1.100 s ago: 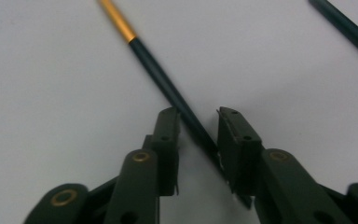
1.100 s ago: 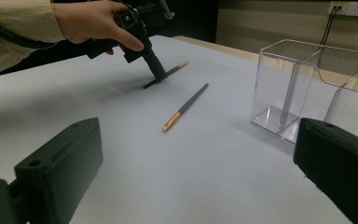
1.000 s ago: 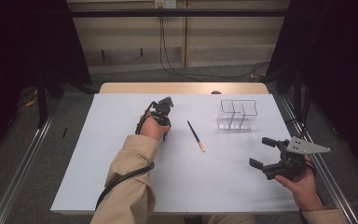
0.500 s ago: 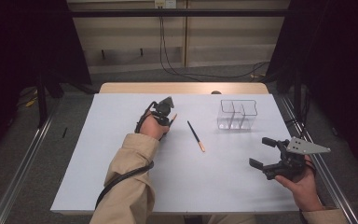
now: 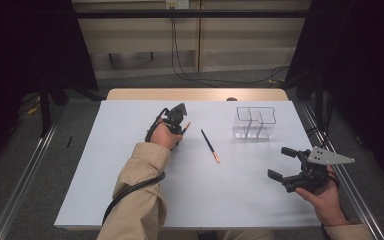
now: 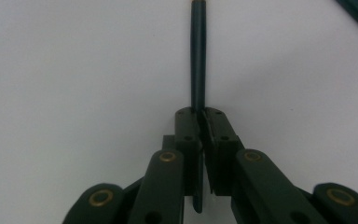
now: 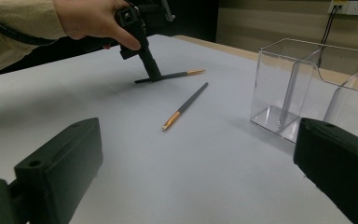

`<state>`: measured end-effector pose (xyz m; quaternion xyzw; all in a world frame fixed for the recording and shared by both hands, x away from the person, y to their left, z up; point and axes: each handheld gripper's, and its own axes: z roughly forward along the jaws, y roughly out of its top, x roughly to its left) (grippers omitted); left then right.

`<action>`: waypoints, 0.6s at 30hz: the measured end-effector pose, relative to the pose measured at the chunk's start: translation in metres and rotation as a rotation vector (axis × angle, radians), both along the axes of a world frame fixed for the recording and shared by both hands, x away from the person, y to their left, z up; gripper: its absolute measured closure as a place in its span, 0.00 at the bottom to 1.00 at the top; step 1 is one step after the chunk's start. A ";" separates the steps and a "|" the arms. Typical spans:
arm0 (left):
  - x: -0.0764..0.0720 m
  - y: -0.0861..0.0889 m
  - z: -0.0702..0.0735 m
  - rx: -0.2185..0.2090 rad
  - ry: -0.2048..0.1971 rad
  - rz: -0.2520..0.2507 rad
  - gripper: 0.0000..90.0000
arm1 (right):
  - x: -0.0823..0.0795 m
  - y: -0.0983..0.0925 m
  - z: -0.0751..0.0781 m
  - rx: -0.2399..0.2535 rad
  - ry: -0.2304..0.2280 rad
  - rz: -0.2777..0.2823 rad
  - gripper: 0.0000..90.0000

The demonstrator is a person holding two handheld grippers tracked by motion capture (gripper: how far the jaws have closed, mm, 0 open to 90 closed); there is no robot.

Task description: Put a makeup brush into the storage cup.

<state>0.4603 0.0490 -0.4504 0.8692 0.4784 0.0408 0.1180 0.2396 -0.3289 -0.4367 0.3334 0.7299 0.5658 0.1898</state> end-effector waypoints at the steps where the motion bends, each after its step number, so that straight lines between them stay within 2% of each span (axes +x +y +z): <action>1: 0.000 0.001 0.000 -0.007 0.000 0.000 0.95 | 0.000 0.000 0.000 0.001 0.000 0.001 0.01; 4: -0.002 0.003 0.000 -0.028 -0.009 0.002 0.95 | 0.000 0.000 0.000 0.000 0.000 0.000 0.01; 11: -0.003 0.011 0.001 -0.060 0.011 0.017 0.95 | 0.000 0.001 0.000 -0.001 -0.001 0.001 0.01; 18: -0.006 0.017 0.008 -0.104 -0.002 0.020 0.95 | 0.001 0.001 0.000 -0.001 -0.001 0.003 0.01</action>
